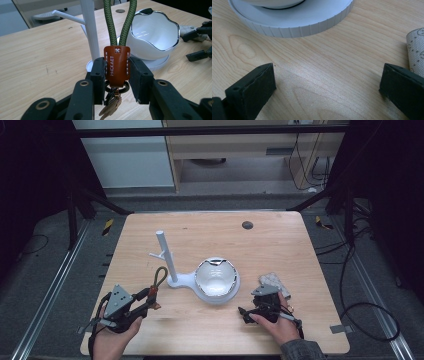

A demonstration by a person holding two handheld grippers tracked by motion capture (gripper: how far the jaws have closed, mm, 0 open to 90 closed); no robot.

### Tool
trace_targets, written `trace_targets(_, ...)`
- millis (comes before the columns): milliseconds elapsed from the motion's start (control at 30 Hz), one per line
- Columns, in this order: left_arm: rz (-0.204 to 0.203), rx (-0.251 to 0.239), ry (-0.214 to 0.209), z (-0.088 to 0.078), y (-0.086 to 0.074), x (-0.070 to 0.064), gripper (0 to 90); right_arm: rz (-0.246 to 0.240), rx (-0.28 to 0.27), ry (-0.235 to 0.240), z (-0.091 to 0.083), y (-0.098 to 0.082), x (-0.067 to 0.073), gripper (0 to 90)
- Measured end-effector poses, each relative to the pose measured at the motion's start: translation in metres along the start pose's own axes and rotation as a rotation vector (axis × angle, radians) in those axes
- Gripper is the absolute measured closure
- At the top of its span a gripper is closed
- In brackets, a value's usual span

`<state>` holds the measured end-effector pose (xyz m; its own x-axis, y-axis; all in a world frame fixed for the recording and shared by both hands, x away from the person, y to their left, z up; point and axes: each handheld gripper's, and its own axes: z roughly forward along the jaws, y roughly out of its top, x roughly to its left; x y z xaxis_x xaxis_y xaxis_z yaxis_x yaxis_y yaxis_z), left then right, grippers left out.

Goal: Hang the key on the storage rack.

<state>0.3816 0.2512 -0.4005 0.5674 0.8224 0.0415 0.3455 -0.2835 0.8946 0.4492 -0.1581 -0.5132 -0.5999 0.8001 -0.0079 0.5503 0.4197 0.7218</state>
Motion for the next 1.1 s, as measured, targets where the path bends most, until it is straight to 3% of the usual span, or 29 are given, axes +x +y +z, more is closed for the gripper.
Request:
trace_targets(267,-0.012,-0.020,0.000,0.002,0.002,-0.001,65.8,0.005,0.000,-0.004,0.000,0.000,0.000,0.2)
trace_targets(400,-0.009,-0.036,-0.009,0.006,0.003,-0.008,65.8,0.005,0.000,-0.003,0.000,0.000,0.000,0.2)
trace_targets(700,-0.022,-0.081,-0.019,0.001,0.018,-0.011,65.8,0.005,0.000,-0.004,0.000,0.000,0.001,0.2)
trace_targets(867,-0.015,-0.087,0.003,0.006,0.021,-0.007,65.8,0.005,0.000,-0.004,0.000,0.000,0.001,0.3)
trace_targets(1100,-0.050,-0.115,0.032,0.004,0.022,0.001,65.8,0.005,0.000,-0.004,0.000,0.000,0.001,0.2)
